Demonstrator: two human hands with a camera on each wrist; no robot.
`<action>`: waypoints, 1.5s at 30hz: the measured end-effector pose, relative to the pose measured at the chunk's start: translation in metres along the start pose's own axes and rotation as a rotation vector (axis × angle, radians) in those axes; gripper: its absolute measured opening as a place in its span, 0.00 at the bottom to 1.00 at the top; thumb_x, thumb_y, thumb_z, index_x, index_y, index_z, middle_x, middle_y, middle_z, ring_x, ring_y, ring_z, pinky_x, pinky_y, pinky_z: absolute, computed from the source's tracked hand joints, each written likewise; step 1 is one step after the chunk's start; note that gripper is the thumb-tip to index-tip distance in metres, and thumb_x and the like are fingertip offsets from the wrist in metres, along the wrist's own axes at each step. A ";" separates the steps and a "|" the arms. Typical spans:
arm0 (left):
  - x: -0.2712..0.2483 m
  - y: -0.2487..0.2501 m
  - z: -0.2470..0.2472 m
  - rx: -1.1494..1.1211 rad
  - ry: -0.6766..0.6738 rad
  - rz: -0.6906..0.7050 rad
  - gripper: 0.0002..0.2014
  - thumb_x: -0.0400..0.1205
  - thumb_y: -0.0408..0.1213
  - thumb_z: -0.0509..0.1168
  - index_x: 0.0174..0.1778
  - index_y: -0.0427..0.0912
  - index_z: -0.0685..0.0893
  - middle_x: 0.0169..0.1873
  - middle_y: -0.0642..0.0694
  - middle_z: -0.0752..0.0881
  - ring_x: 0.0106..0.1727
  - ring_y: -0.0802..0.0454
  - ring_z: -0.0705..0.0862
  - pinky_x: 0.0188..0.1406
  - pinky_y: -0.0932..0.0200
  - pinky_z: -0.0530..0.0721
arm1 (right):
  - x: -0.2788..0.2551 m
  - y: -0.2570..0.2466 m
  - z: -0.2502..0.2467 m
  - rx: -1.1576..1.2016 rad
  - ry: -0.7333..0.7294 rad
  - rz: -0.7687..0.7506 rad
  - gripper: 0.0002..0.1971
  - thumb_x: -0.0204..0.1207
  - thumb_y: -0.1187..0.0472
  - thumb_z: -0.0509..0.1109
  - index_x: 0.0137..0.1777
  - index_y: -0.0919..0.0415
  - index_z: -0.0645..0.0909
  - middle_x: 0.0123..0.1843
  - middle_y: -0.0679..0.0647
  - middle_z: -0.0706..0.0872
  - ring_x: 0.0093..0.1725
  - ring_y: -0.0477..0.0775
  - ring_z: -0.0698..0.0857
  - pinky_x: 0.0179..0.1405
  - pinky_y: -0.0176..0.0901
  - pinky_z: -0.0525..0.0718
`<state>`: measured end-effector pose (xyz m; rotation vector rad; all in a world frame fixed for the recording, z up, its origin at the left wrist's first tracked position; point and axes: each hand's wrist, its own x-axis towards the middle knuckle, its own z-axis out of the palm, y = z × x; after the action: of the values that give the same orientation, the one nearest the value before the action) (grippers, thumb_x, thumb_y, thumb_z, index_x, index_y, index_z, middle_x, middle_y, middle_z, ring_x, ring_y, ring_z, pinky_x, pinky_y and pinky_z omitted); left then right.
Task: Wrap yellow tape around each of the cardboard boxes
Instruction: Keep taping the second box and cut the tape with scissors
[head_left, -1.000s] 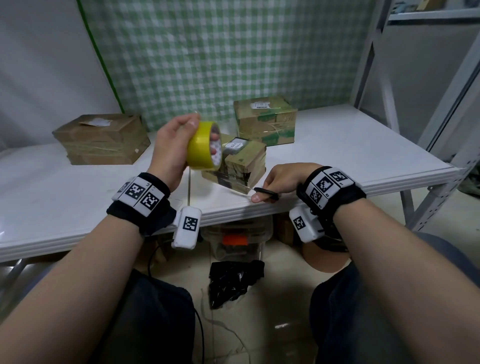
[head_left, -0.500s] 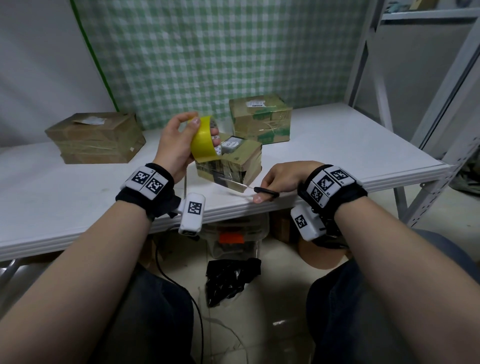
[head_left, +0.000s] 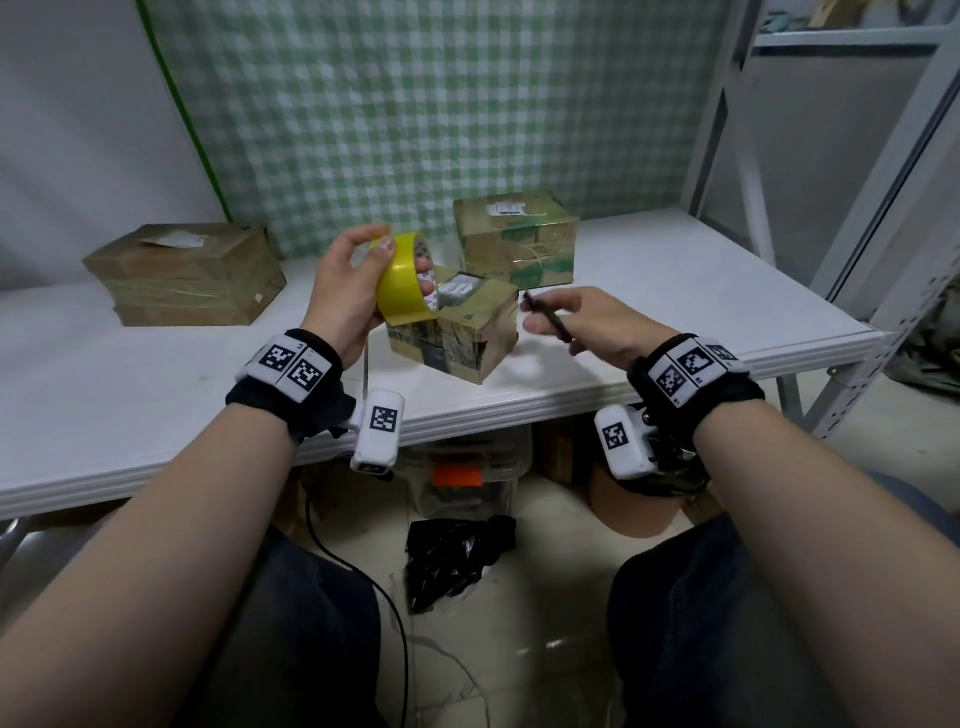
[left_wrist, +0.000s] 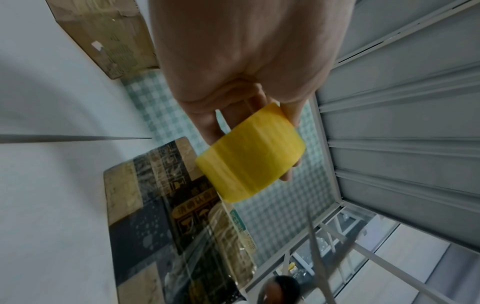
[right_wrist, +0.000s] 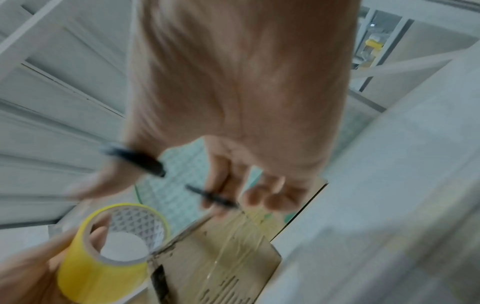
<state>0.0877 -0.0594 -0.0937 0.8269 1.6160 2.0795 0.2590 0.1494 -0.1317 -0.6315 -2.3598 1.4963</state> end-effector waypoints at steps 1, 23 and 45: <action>-0.001 0.000 0.001 -0.005 -0.005 0.004 0.17 0.91 0.37 0.60 0.76 0.39 0.71 0.37 0.46 0.93 0.34 0.48 0.92 0.31 0.54 0.90 | 0.002 0.000 -0.003 -0.004 0.113 0.027 0.14 0.75 0.45 0.80 0.56 0.49 0.89 0.52 0.45 0.88 0.49 0.51 0.80 0.45 0.44 0.75; -0.029 -0.001 0.030 0.062 -0.314 0.061 0.12 0.90 0.31 0.63 0.68 0.41 0.75 0.49 0.28 0.90 0.47 0.29 0.91 0.47 0.28 0.90 | -0.006 -0.063 0.030 0.111 0.221 -0.320 0.09 0.77 0.50 0.79 0.55 0.49 0.90 0.48 0.41 0.91 0.43 0.38 0.87 0.39 0.36 0.80; -0.013 0.013 0.019 0.148 0.048 0.072 0.14 0.84 0.30 0.70 0.66 0.41 0.79 0.51 0.38 0.87 0.32 0.55 0.91 0.30 0.59 0.88 | 0.000 -0.068 0.049 -0.050 0.268 -0.601 0.17 0.79 0.55 0.77 0.67 0.54 0.88 0.61 0.46 0.85 0.51 0.56 0.86 0.52 0.38 0.84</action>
<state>0.1108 -0.0573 -0.0806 0.9022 1.8089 2.0621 0.2224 0.0858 -0.0907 -0.0955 -2.1162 1.0187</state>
